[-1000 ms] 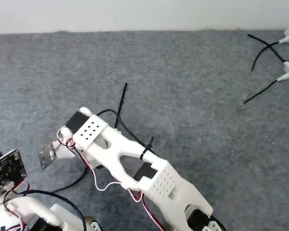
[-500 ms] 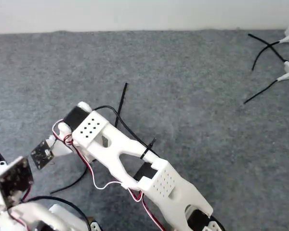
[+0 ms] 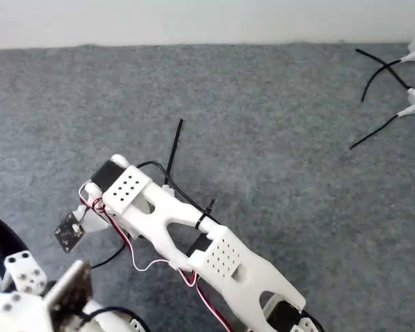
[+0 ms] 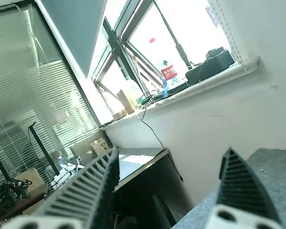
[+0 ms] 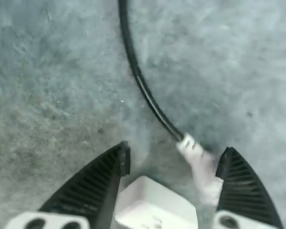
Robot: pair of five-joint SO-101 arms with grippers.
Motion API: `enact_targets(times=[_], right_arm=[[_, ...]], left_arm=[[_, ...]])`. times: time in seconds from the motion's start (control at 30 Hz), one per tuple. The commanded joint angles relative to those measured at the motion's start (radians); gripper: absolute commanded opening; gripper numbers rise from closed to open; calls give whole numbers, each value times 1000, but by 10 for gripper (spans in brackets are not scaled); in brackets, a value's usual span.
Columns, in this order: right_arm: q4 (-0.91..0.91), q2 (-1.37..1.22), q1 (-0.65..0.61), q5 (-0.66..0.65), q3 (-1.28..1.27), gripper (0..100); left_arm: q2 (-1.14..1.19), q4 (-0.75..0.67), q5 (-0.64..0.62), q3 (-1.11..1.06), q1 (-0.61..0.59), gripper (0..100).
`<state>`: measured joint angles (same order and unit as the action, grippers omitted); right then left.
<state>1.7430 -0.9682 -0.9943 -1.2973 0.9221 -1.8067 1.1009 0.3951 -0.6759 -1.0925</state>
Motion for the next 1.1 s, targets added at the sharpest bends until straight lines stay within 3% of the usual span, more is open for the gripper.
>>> enact_targets(times=[0.0, 0.53, 0.6, 0.73, 0.8, 0.9, 1.07], right_arm=[[16, -15, 2, -66, 51, 296], [-22, -145, 8, -118, 107, 293], [-22, -159, 8, -115, 117, 241], [-21, -168, 7, -115, 132, 0], [-21, -170, 7, -115, 132, 61], [-18, -170, 5, -114, 132, 4], [-15, -163, 7, -114, 132, 10]], left_arm=[[-15, 52, -18, 88, -2, 316], [-15, 100, -20, 131, 2, 316], [-15, 98, -20, 131, 2, 316], [-15, 98, -20, 131, 2, 316], [-15, 98, -20, 131, 2, 316], [-15, 104, -20, 142, 2, 316], [-15, 155, -20, 193, 2, 316]])
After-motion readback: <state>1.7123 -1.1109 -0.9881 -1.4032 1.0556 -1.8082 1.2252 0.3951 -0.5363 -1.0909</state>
